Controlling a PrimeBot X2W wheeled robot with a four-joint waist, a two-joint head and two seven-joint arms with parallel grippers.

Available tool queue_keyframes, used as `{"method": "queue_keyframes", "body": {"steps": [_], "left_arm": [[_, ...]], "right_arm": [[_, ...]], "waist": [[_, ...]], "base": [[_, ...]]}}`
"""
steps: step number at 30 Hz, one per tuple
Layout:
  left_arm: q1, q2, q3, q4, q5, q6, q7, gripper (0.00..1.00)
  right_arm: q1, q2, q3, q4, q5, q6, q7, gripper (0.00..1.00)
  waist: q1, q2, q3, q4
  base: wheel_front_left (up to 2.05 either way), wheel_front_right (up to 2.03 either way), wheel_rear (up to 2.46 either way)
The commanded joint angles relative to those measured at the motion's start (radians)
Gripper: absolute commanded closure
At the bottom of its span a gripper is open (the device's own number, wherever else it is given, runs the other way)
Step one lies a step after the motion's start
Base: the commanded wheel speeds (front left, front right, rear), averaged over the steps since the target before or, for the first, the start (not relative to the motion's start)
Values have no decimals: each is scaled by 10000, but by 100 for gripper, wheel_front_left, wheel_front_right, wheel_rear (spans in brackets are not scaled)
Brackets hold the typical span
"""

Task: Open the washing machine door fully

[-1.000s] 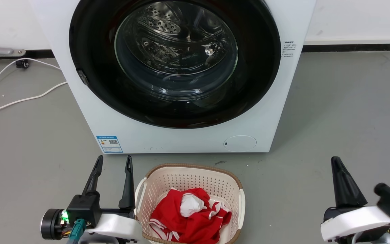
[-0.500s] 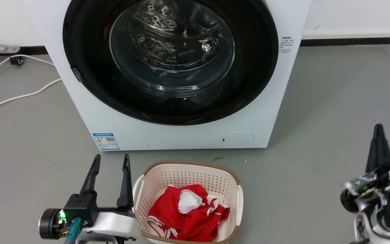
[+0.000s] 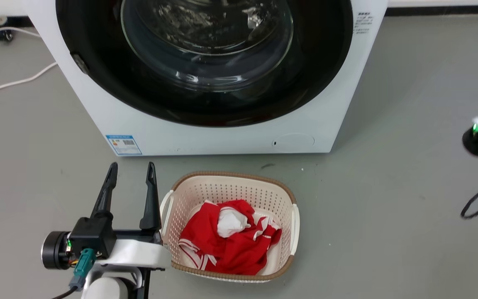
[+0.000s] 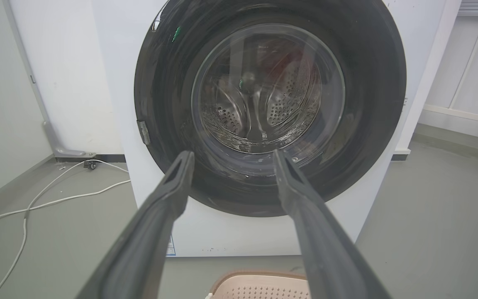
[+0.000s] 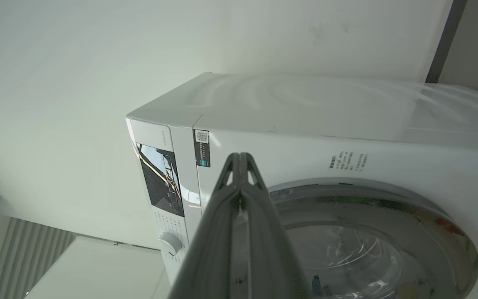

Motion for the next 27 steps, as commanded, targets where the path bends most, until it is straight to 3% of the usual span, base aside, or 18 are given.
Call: {"method": "queue_keyframes", "body": {"steps": [1,6,10,19,27], "left_arm": [[-200,-3,7,-78,80,20,-27,0],[-500,-5,-37,-209,84,-28,-27,0],[-755,-2,-92,-324,164,-62,-27,0],[-1422,-4,-304,-598,156,-87,-27,0],[-1824,-4,-460,-713,109,-30,-27,0]], "right_arm": [[-556,-205,284,349,-122,0,246,100],[-2537,-808,1297,1904,-386,0,1210,100],[-4008,-927,2104,2961,-648,0,2133,100],[-6518,-590,3467,4681,-1326,0,3721,100],[-7966,-348,3922,5622,-1732,0,3996,100]], "waist": [[-1,0,307,68],[-1,0,875,180],[-1,0,1358,261],[-1,0,2381,431],[-1,0,3077,702]], "base": [[0,0,0],[0,0,0],[0,0,0],[0,0,0],[0,0,0]]}}
